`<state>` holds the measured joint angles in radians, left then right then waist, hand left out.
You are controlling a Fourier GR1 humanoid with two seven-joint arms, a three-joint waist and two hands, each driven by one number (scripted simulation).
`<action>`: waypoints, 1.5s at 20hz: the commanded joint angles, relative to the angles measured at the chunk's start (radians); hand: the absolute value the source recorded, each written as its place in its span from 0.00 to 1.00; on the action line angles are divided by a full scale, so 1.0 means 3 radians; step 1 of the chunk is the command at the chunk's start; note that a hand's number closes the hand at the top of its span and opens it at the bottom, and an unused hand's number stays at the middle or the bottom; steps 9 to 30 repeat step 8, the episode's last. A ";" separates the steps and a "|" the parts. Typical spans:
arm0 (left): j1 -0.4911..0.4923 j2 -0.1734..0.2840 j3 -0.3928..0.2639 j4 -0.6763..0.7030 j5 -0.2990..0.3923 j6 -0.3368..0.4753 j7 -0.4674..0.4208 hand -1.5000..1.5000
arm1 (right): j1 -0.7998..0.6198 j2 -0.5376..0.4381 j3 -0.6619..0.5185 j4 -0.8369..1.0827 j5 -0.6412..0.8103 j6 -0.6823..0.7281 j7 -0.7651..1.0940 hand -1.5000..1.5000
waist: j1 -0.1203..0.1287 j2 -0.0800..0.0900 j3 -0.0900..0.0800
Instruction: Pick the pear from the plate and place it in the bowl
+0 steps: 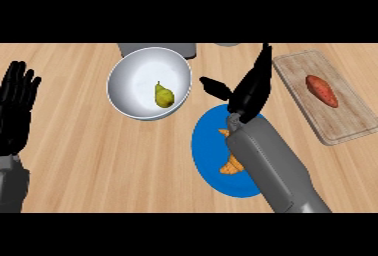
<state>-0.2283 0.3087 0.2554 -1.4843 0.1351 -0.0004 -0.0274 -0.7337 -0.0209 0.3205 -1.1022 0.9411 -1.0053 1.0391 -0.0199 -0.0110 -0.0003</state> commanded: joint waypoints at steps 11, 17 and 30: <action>-0.0078 -0.0005 -0.0014 0.0087 -0.0086 0.0053 -0.0011 0.50 | 0.1969 -0.0646 0.0321 -0.2276 -0.0174 -0.0054 -0.0237 0.00 | -0.0036 0.0023 0.0002; -0.0078 -0.0005 -0.0014 0.0087 -0.0086 0.0053 -0.0011 0.50 | 0.1969 -0.0646 0.0321 -0.2276 -0.0174 -0.0054 -0.0237 0.00 | -0.0036 0.0023 0.0002; -0.0078 -0.0005 -0.0014 0.0087 -0.0086 0.0053 -0.0011 0.50 | 0.1969 -0.0646 0.0321 -0.2276 -0.0174 -0.0054 -0.0237 0.00 | -0.0036 0.0023 0.0002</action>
